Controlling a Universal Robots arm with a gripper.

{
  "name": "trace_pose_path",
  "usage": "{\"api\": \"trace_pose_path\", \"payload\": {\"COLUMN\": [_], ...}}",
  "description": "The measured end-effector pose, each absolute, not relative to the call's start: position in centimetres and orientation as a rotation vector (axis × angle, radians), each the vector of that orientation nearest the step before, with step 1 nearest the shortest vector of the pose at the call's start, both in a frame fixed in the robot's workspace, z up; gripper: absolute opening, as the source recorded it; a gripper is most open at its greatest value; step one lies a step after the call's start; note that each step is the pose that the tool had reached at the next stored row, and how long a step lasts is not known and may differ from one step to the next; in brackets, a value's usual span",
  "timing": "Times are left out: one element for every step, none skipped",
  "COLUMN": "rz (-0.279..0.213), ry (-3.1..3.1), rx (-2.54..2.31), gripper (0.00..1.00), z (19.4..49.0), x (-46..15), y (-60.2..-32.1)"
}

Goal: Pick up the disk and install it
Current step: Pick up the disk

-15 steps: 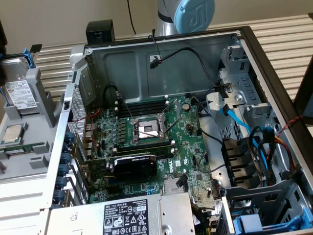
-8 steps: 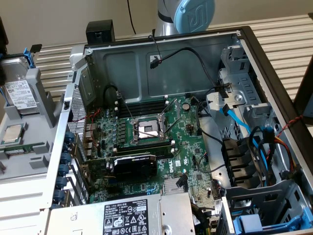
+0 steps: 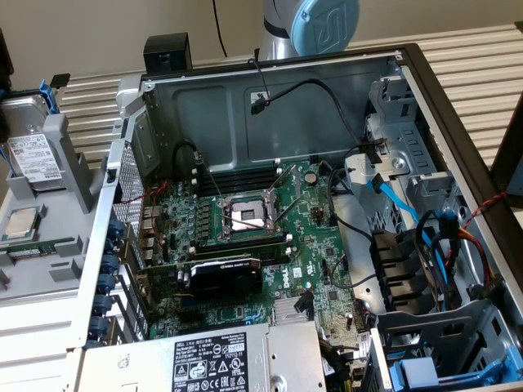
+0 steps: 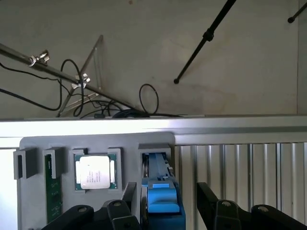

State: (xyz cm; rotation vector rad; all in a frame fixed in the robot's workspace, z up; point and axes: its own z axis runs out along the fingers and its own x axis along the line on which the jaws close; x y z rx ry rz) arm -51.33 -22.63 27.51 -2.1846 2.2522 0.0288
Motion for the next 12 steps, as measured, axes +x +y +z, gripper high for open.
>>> {"api": "trace_pose_path", "payload": {"rz": [0.029, 0.030, 0.030, 0.030, 0.031, 0.031, 0.031, 0.032, 0.032, 0.033, 0.033, 0.034], "ry": [2.252, 2.252, 2.252, 2.252, 2.252, 2.252, 2.252, 2.252, 2.252, 2.252, 2.252, 2.252], "rx": [-2.186, -2.186, -2.186, -2.187, -2.187, -2.187, -2.188, -2.188, -2.188, -2.189, -2.189, -2.190], "gripper": [0.61, 0.61, 0.61, 0.61, 0.61, 0.61, 0.61, 0.61, 0.61, 0.61, 0.61, 0.61], "z": [27.51, 27.51, 27.51, 27.51, 27.51, 27.52, 27.52, 27.51, 27.51, 27.51, 27.51, 27.51], "x": [-51.33, -51.33, -51.33, -51.33, -51.34, -51.34, -51.36, -51.36, -51.38, -51.39, -51.40, -51.40], "y": [-22.63, -22.63, -22.63, -22.63, -22.63, -22.63, -22.64, -22.64, -22.64, -22.64, -22.64, -22.64]}}
